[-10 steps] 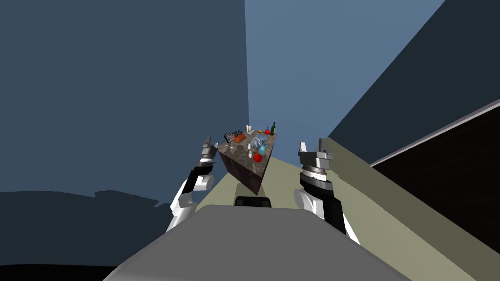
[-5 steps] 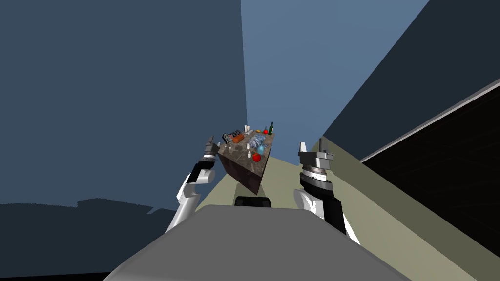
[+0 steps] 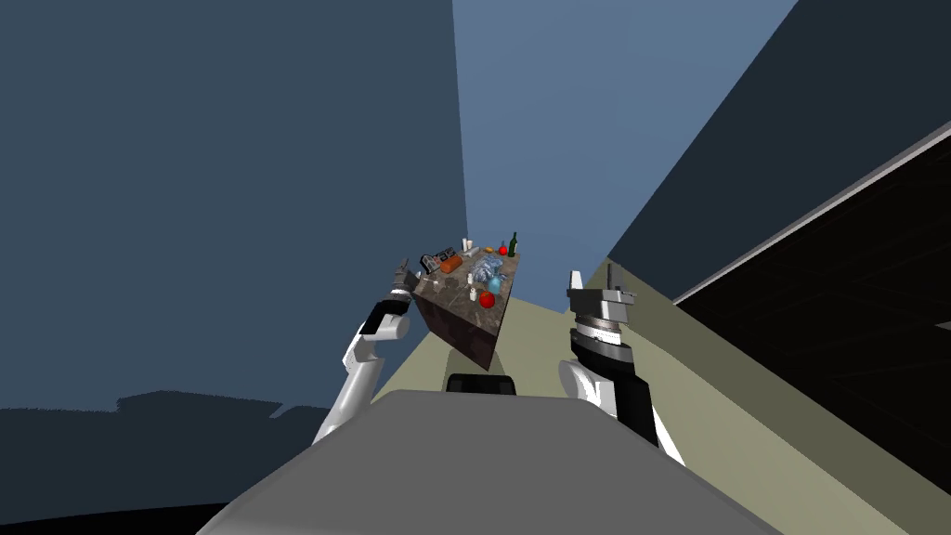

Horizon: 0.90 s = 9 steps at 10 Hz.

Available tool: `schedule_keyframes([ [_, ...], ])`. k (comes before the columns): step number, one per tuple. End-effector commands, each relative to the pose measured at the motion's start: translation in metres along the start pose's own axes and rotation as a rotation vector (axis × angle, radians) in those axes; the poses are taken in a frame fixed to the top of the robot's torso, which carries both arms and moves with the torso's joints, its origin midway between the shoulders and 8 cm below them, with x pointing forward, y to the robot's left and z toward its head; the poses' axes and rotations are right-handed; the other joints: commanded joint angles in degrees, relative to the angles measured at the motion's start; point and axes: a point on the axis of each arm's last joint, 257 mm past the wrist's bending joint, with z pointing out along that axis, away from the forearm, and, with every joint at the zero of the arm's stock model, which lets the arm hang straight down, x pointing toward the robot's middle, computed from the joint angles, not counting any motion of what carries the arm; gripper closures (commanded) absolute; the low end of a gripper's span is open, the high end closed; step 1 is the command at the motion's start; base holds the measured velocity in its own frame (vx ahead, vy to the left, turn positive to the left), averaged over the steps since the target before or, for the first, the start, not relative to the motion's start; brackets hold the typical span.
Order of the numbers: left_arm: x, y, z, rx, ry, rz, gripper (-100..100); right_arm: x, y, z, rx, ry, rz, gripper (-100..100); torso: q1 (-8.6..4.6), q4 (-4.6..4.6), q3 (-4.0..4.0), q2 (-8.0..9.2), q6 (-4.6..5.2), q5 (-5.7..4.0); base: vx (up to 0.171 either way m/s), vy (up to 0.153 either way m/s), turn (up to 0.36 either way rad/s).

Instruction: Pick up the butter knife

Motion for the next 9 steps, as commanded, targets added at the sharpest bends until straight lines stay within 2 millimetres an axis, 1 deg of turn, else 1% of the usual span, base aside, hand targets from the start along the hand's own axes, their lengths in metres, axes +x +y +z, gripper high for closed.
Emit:
schedule_keyframes([
  [1,-0.005,0.016,0.012,-0.049,-0.01,-0.045,-100,0.0,0.0,0.0,0.0,0.0,0.0,0,0.0,0.0,0.0,0.0,0.0,0.0,0.0,0.009,-0.068],
  [2,-0.005,0.016,0.012,-0.05,-0.01,-0.045,-100,0.0,0.0,0.0,0.0,0.0,0.0,0,-0.01,0.0,-0.01,-0.02,0.03,0.0,0.0,0.009,-0.038],
  [3,-0.009,0.029,0.022,-0.091,-0.019,-0.086,-100,0.0,0.0,0.0,0.0,0.0,0.0,0,-0.01,0.0,0.0,-0.01,0.0,0.0,0.0,0.008,-0.061],
  [4,-0.011,0.034,0.031,-0.111,-0.023,-0.128,-100,0.0,0.0,0.0,0.0,0.0,0.0,0,-0.01,0.0,-0.01,-0.01,0.02,0.0,0.001,0.009,-0.097],
  [5,-0.013,0.044,0.031,-0.138,-0.03,-0.13,-100,0.0,0.0,0.0,0.0,0.0,0.0,0,-0.01,0.0,-0.01,-0.02,0.02,-0.01,0.002,0.008,-0.028],
  [6,-0.014,0.053,0.04,-0.17,-0.036,-0.175,-100,0.0,0.0,0.0,0.0,0.0,0.0,0,-0.01,-0.01,-0.01,-0.01,-0.01,0.0,0.002,0.003,-0.028],
  [7,-0.016,0.059,0.039,-0.184,-0.041,-0.176,-100,0.0,0.0,0.0,0.0,0.0,0.0,0,-0.02,0.0,-0.01,-0.02,0.0,-0.01,0.003,0.001,-0.024],
  [8,-0.017,0.069,0.048,-0.221,-0.049,-0.224,-100,0.0,0.0,0.0,0.0,0.0,0.0,0,-0.03,-0.01,-0.01,-0.02,0.0,-0.01,0.003,-0.003,-0.038],
  [9,-0.019,0.074,0.047,-0.232,-0.053,-0.225,-100,0.0,0.0,0.0,0.0,0.0,0.0,0,-0.05,-0.01,-0.01,-0.02,0.01,-0.01,0.003,-0.002,-0.019],
])
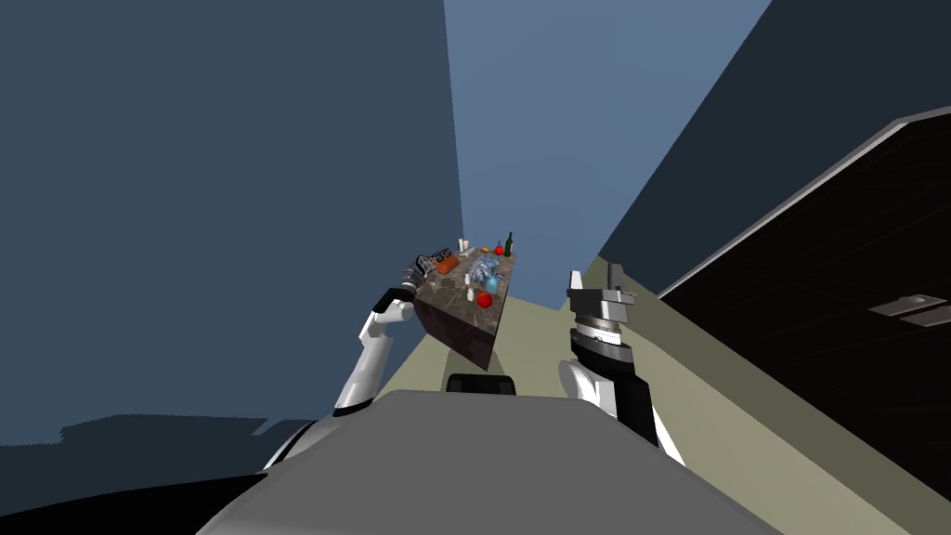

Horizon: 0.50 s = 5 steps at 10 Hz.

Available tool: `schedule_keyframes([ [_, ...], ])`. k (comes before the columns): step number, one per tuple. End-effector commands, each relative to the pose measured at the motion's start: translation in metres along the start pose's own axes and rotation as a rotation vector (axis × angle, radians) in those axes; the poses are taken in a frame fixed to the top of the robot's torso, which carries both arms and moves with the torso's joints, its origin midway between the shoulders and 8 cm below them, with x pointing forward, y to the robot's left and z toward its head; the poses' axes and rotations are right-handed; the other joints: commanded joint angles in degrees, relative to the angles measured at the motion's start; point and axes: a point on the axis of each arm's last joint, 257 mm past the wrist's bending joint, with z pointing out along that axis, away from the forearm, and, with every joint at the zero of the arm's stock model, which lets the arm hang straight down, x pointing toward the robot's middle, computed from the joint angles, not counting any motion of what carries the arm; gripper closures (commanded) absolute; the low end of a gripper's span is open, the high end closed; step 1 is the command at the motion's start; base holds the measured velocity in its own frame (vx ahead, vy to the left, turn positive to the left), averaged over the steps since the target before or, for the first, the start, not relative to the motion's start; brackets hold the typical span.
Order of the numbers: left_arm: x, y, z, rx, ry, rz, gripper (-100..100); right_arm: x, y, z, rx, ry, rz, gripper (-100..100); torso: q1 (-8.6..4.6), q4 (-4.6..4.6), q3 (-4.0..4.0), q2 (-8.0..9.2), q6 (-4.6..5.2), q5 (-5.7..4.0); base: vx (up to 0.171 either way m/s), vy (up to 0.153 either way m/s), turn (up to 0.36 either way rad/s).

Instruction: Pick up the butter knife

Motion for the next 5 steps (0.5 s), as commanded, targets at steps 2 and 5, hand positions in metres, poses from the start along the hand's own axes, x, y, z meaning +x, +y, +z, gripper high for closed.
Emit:
schedule_keyframes([
  [2,0.0,0.015,0.022,-0.074,-0.01,-0.109,-100,0.0,0.0,0.0,0.0,0.0,0.0,0,-0.02,0.0,-0.01,-0.02,0.01,-0.01,0.007,-0.01,-0.024],
  [5,-0.011,0.048,0.031,-0.168,-0.045,-0.169,-100,0.0,0.0,0.0,0.0,0.0,0.0,0,-0.05,-0.01,-0.01,-0.02,0.0,-0.01,0.006,-0.015,-0.002],
])
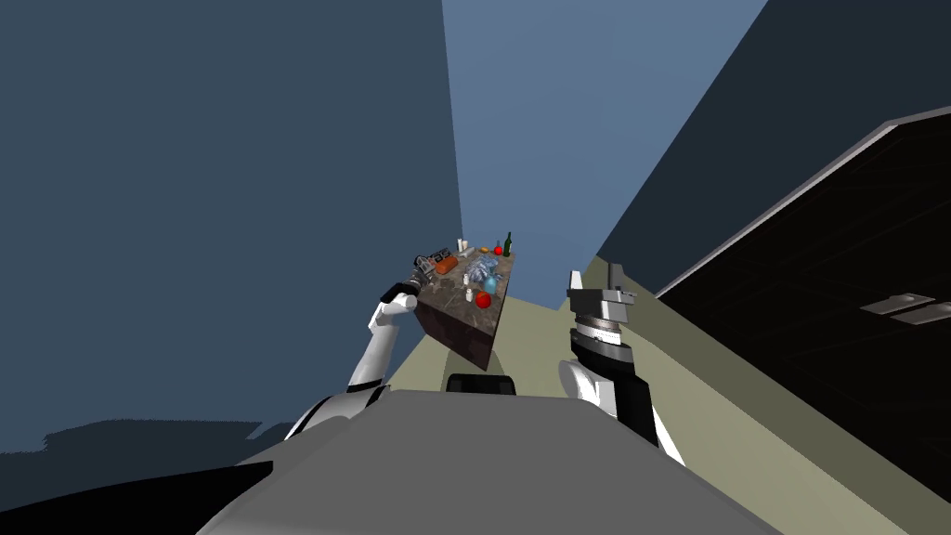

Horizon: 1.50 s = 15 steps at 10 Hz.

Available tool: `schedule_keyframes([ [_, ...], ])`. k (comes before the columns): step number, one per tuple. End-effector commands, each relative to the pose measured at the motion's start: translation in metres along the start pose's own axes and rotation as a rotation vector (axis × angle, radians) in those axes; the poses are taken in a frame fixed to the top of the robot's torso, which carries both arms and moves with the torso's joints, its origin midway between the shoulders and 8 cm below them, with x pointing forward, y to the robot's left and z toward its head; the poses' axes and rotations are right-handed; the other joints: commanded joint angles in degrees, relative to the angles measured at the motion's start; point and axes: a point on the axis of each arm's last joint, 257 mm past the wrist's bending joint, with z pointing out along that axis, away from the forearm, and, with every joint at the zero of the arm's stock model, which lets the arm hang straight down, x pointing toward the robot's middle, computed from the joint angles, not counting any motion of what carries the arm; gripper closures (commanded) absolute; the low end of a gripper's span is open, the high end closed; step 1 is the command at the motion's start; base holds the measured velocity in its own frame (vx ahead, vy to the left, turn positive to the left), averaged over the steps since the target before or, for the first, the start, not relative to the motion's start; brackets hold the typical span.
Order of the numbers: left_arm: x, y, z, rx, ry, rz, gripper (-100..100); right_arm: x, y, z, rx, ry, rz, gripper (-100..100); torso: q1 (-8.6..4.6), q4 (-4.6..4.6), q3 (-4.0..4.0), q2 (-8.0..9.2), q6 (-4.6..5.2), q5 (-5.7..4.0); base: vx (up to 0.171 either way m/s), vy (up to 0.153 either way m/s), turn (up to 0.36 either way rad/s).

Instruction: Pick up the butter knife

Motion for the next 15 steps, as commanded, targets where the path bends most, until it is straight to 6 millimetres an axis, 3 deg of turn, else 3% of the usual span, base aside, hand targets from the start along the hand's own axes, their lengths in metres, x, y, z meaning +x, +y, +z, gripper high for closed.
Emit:
schedule_keyframes([
  [1,0.001,0.011,0.012,-0.053,-0.009,-0.064,-100,0.0,0.0,0.0,0.0,0.0,0.0,0,0.0,0.0,0.0,0.0,0.0,0.0,0.004,-0.018,0.012],
  [4,-0.008,0.037,0.021,-0.128,-0.04,-0.125,-100,0.0,0.0,0.0,0.0,0.0,0.0,0,-0.03,0.01,0.0,0.0,0.01,-0.01,0.005,-0.02,0.009],
  [5,0.001,0.041,0.029,-0.161,-0.034,-0.178,-100,0.0,0.0,0.0,0.0,0.0,0.0,0,-0.03,0.0,0.0,0.0,0.0,-0.01,0.009,-0.021,0.032],
  [6,-0.01,0.054,0.029,-0.186,-0.057,-0.184,-100,0.0,0.0,0.0,0.0,0.0,0.0,0,-0.03,0.0,-0.01,-0.02,0.0,-0.01,0.009,-0.022,0.011],
  [7,-0.002,0.062,0.036,-0.224,-0.057,-0.237,-100,0.0,0.0,0.0,0.0,0.0,0.0,0,-0.03,0.0,-0.01,-0.01,0.0,-0.01,0.01,-0.03,0.037],
  [8,-0.011,0.073,0.035,-0.244,-0.076,-0.243,-100,0.0,0.0,0.0,0.0,0.0,0.0,0,-0.06,0.0,-0.01,-0.02,0.0,-0.02,0.009,-0.028,0.016],
  [11,-0.002,0.101,0.045,-0.345,-0.1,-0.352,-100,0.0,0.0,0.0,0.0,0.0,0.0,0,-0.06,0.0,0.0,0.0,0.0,-0.02,0.008,-0.033,0.034],
  [12,-0.008,0.109,0.044,-0.36,-0.115,-0.356,-100,0.0,0.0,0.0,0.0,0.0,0.0,0,-0.07,0.0,0.0,-0.01,0.0,-0.02,0.008,-0.029,0.022],
  [13,0.002,0.116,0.048,-0.398,-0.116,-0.404,-100,0.0,0.0,0.0,0.0,0.0,0.0,0,-0.06,0.0,0.0,0.0,0.0,-0.02,0.005,-0.037,0.05],
  [14,-0.006,0.127,0.046,-0.417,-0.136,-0.41,-100,0.0,0.0,0.0,0.0,0.0,0.0,0,-0.08,0.01,0.0,0.0,0.0,-0.02,0.006,-0.029,0.028],
  [15,0.002,0.137,0.049,-0.459,-0.143,-0.457,-100,0.0,0.0,0.0,0.0,0.0,0.0,0,-0.05,0.0,0.0,0.0,-0.01,-0.02,0.008,-0.028,0.047],
])
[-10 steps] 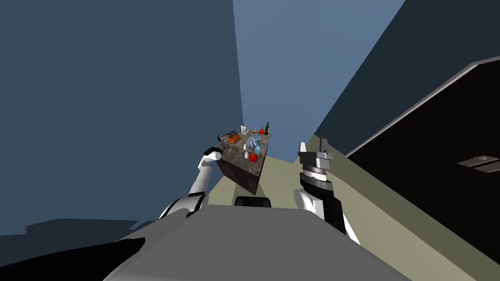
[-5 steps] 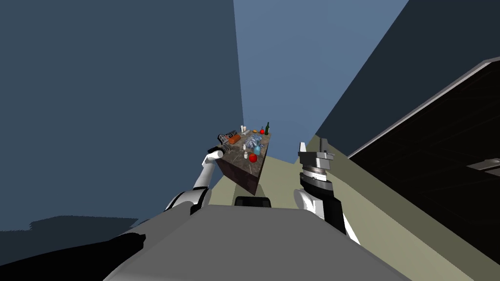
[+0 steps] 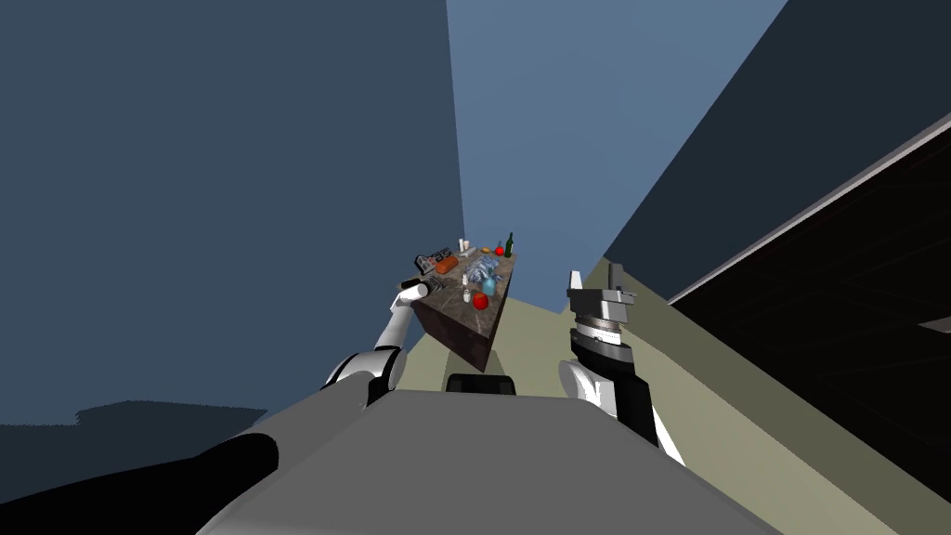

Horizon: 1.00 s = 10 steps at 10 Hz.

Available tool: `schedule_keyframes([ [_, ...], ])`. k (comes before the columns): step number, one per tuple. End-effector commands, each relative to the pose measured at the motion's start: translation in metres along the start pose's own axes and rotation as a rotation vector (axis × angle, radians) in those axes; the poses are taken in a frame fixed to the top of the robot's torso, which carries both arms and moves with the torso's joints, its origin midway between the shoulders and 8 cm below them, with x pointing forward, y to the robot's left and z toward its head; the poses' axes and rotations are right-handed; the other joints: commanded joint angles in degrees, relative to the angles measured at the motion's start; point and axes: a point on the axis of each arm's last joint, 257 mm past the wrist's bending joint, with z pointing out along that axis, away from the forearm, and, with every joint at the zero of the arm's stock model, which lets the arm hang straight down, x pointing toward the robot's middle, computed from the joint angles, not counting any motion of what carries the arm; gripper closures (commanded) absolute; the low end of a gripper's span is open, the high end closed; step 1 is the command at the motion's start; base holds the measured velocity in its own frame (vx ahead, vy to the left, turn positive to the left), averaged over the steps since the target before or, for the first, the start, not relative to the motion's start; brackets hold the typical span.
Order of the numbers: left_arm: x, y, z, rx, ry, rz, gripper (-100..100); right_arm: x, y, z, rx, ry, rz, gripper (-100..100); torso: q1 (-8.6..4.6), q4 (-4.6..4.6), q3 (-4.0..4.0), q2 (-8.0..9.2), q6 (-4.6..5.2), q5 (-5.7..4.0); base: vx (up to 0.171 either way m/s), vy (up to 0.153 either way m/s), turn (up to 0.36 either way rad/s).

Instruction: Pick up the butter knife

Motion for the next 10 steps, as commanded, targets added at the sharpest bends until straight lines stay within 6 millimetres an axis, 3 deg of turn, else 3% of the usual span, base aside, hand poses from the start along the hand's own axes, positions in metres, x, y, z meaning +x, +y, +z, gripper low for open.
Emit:
schedule_keyframes([
  [1,-0.007,0.012,0.005,-0.037,-0.024,-0.033,-100,0.0,0.0,0.0,0.0,0.0,0.0,0,0.0,0.0,0.0,0.0,0.0,0.0,0.006,-0.026,0.024],
  [2,-0.001,0.022,0.01,-0.077,-0.028,-0.075,-100,0.0,0.0,0.0,0.0,0.0,0.0,0,0.01,0.0,0.0,0.01,0.0,0.0,0.012,-0.03,0.049],
  [5,-0.012,0.043,0.017,-0.138,-0.069,-0.13,-100,0.0,0.0,0.0,0.0,0.0,0.0,0,-0.01,0.0,0.0,0.01,0.0,-0.01,0.007,-0.031,0.034],
  [6,-0.005,0.051,0.02,-0.173,-0.072,-0.165,-100,0.0,0.0,0.0,0.0,0.0,0.0,0,0.0,0.0,0.01,0.01,0.0,0.0,0.005,-0.028,0.041],
  [7,-0.015,0.058,0.021,-0.186,-0.094,-0.175,-100,0.0,0.0,0.0,0.0,0.0,0.0,0,0.0,0.0,0.01,0.01,0.0,0.0,0.008,-0.024,0.033],
  [10,-0.02,0.083,0.026,-0.267,-0.14,-0.252,-100,0.0,0.0,0.0,0.0,0.0,0.0,0,-0.01,0.0,0.0,0.01,0.0,0.0,0.008,-0.028,0.044],
])
